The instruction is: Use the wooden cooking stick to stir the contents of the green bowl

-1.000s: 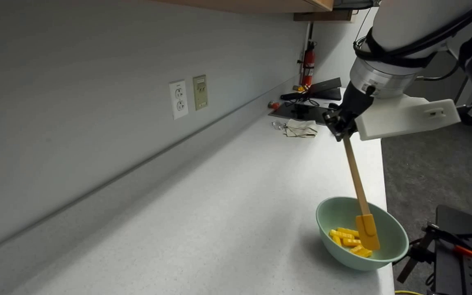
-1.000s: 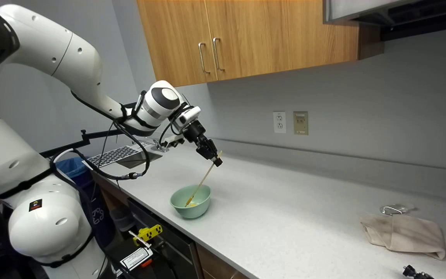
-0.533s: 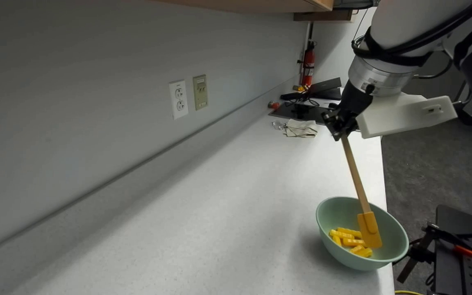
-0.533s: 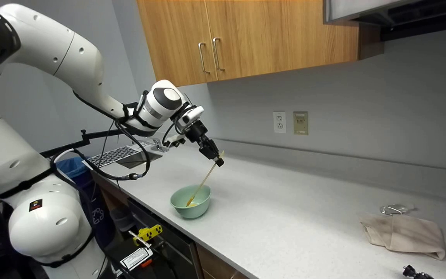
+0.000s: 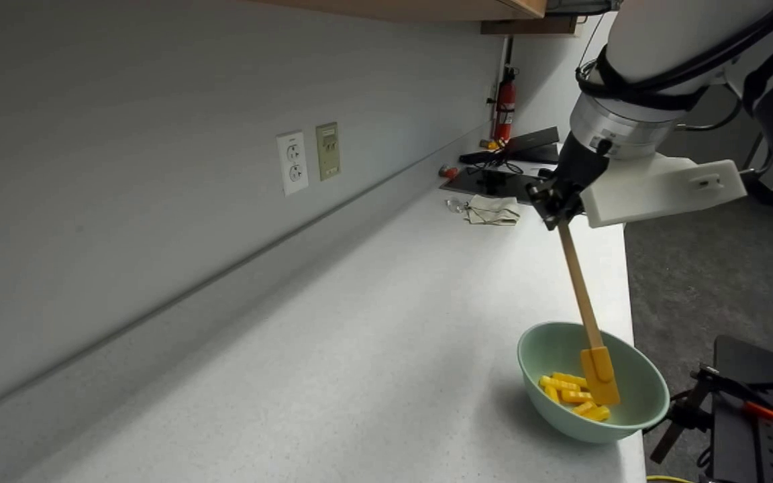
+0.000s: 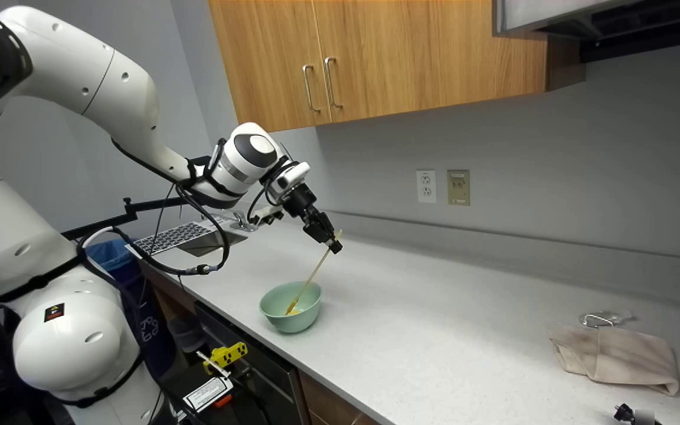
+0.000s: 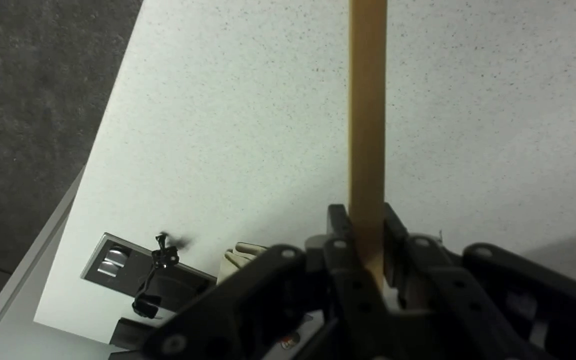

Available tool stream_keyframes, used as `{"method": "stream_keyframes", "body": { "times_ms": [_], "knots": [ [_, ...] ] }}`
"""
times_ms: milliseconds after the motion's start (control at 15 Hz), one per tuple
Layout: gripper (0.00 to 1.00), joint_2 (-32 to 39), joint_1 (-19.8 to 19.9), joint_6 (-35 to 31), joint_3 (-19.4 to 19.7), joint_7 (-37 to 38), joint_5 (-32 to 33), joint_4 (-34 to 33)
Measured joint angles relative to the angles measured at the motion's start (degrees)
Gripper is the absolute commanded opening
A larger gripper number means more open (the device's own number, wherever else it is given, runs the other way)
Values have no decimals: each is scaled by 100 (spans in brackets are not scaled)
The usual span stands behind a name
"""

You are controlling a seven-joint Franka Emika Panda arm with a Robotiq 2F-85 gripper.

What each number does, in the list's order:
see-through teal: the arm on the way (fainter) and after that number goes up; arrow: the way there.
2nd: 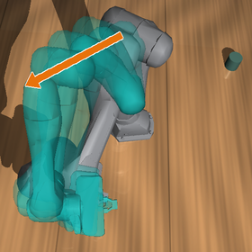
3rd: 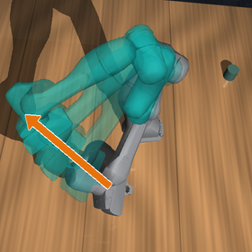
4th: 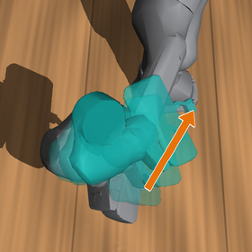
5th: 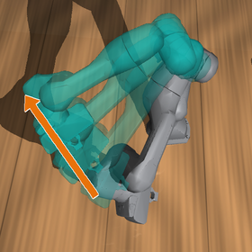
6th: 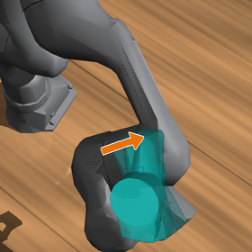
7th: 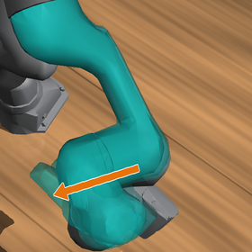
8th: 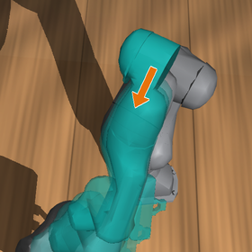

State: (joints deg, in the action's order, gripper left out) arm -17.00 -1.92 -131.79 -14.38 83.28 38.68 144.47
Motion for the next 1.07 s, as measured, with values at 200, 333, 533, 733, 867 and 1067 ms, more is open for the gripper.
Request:
{"method": "stream_keyframes", "body": {
  "times_ms": [200, 333, 533, 733, 867, 1067],
  "knots": [
    [4, 140, 13, -58, -26, 683, 449, -54],
    [4, 283, 10, -106, -37, 1125, 799, -132],
    [4, 449, -31, -106, -88, 1697, 1350, -252],
    [4, 496, -77, -91, -97, 2194, 1924, -302],
    [4, 496, -78, -67, -91, 2499, 2285, -330],
    [4, 496, -85, -40, -58, 2722, 2600, -343]
  ]
}}
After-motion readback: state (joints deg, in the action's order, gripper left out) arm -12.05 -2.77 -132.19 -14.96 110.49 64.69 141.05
